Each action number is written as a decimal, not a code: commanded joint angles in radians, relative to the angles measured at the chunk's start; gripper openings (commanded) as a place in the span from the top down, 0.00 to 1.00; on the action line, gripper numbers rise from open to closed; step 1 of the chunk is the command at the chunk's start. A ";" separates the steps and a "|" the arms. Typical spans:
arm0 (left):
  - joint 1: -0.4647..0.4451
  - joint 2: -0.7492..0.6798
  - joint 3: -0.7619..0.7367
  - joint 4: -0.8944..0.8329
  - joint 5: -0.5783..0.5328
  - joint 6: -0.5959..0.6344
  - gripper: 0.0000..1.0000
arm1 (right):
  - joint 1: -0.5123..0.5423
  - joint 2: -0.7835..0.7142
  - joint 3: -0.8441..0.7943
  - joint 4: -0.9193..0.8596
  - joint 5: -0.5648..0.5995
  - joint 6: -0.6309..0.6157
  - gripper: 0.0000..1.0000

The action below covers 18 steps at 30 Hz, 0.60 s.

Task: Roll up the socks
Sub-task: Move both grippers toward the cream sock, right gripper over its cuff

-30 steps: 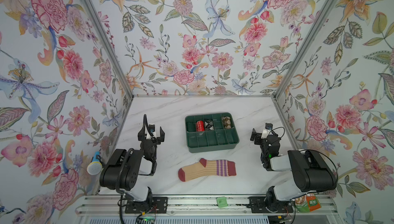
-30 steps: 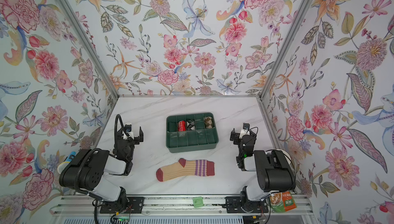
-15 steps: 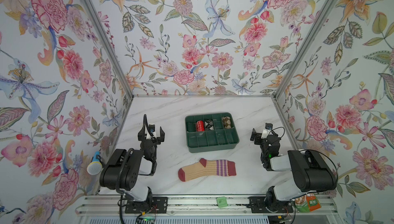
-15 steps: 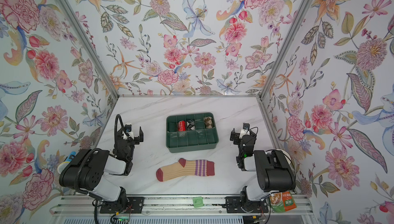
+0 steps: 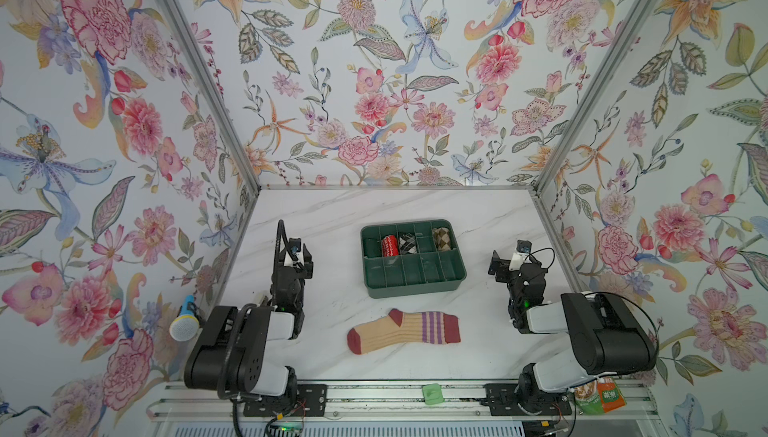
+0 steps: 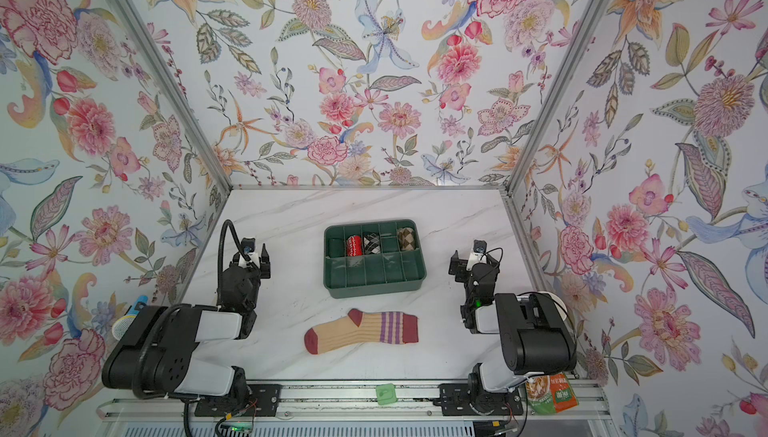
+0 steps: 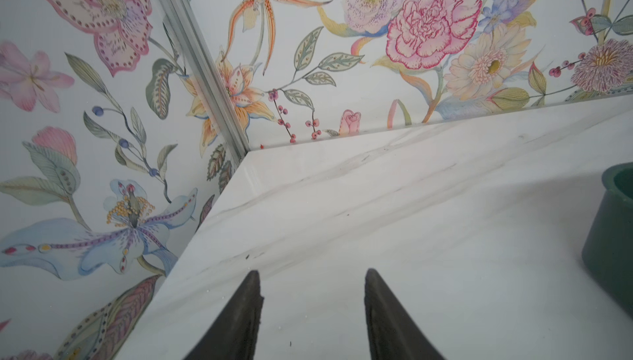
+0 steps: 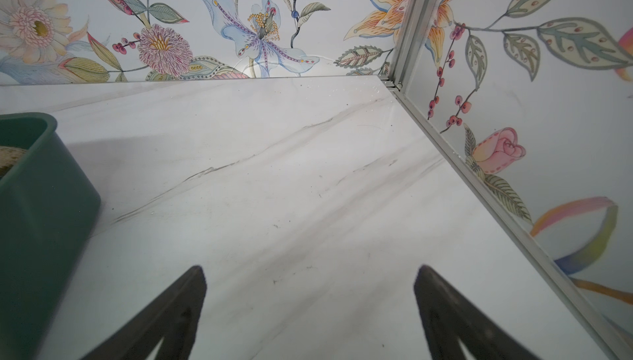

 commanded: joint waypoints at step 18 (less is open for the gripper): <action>-0.547 -0.609 0.297 -0.939 -0.209 -0.137 0.73 | 0.049 -0.462 0.401 -1.212 -0.087 0.196 0.21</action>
